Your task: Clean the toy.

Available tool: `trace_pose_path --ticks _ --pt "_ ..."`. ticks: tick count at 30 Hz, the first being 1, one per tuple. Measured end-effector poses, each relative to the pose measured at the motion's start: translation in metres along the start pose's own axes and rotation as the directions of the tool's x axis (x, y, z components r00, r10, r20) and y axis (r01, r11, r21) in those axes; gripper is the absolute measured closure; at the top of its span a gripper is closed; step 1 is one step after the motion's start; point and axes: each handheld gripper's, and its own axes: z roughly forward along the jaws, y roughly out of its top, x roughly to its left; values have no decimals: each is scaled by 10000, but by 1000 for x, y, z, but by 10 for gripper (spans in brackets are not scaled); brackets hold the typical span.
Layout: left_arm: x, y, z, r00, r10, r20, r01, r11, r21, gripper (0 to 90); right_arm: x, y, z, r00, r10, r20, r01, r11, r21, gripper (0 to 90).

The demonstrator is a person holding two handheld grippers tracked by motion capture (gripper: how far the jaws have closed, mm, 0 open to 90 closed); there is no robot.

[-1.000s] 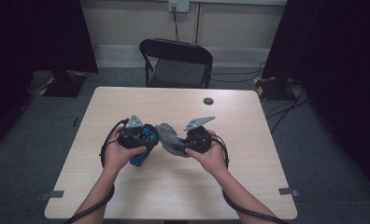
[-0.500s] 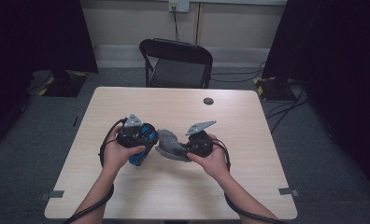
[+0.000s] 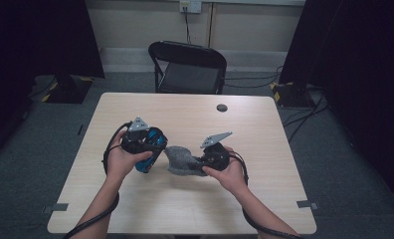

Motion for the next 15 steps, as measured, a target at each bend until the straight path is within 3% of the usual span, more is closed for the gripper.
trace_pose_path --ticks 9,15 --pt "-10 6 -1 9997 124 212 -125 9999 48 255 -23 0 -15 9925 710 996 -661 9965 -510 749" --pt "-23 16 7 9982 338 500 -344 9994 104 255 -33 9 -19 9842 1228 1278 -1099 9885 -1037 749"
